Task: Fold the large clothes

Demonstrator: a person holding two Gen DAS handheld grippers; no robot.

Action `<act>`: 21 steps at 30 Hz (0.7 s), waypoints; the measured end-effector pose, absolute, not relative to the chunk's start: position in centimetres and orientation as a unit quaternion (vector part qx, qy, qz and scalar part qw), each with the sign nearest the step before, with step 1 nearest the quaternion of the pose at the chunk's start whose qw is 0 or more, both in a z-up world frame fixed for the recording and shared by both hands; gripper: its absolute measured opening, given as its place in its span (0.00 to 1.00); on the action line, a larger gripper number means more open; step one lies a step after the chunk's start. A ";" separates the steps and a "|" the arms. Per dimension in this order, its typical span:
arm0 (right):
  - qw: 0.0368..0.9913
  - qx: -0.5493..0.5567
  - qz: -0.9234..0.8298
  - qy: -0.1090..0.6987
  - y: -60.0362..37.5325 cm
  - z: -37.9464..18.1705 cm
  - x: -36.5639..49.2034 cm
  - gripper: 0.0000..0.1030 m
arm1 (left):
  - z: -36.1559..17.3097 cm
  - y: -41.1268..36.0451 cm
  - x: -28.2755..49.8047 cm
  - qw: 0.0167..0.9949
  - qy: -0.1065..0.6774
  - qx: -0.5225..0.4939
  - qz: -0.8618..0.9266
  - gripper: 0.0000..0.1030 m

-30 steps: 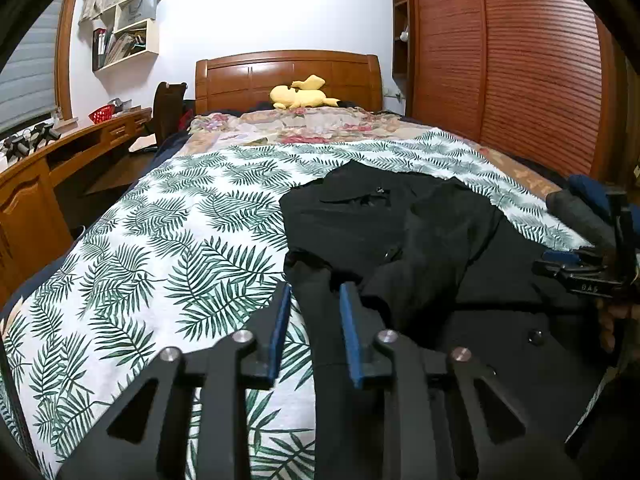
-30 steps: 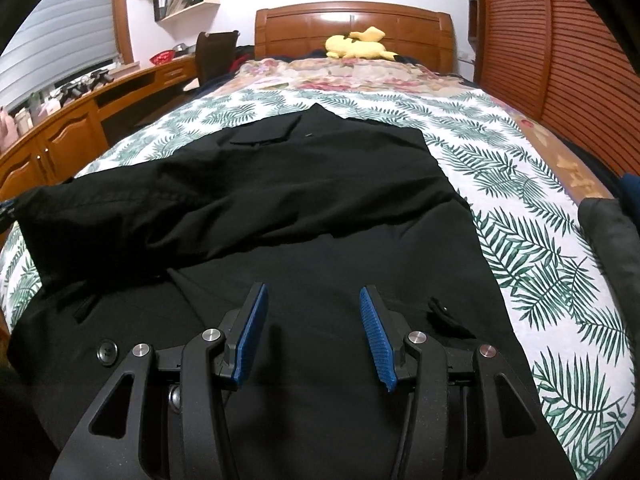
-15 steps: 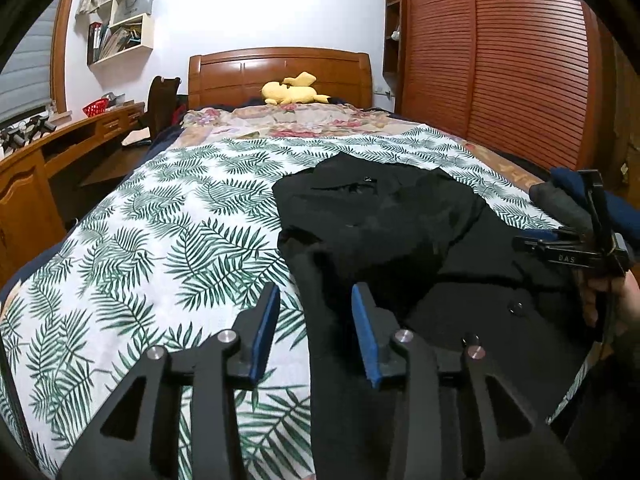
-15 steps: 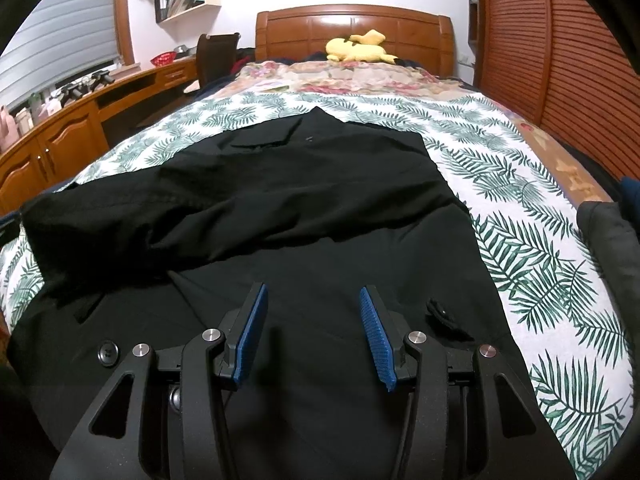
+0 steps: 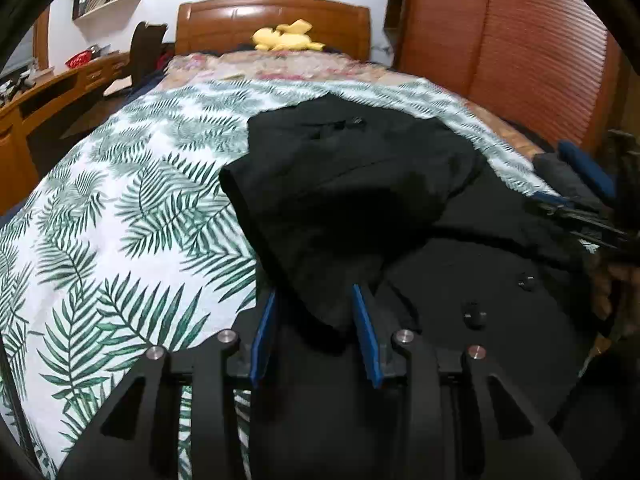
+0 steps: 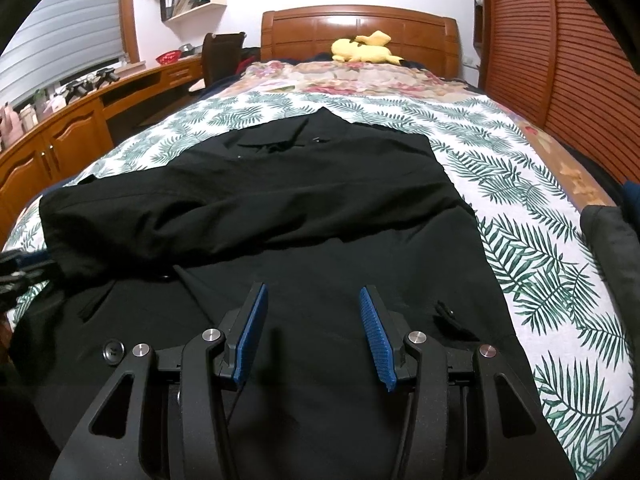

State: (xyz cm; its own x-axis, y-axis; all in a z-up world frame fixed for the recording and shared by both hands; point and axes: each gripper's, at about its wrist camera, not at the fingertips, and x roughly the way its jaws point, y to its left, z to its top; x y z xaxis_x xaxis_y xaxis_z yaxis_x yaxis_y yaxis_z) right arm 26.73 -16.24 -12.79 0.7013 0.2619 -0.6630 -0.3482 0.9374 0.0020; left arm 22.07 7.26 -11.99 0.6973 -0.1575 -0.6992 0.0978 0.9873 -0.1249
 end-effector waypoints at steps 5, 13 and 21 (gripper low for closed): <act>0.921 -0.062 0.166 0.347 -16.5 -12.6 26.5 0.47 | -12.1 7.3 22.1 0.919 0.383 -0.050 -0.083 0.23; 0.923 -0.051 0.170 0.340 -17.2 -11.9 26.5 0.47 | -8.2 5.3 18.9 0.937 0.337 -0.007 -0.096 0.00; 0.924 -0.051 0.189 0.328 -16.3 -11.0 26.2 0.47 | -6.2 3.6 15.6 0.941 0.320 0.012 -0.110 0.00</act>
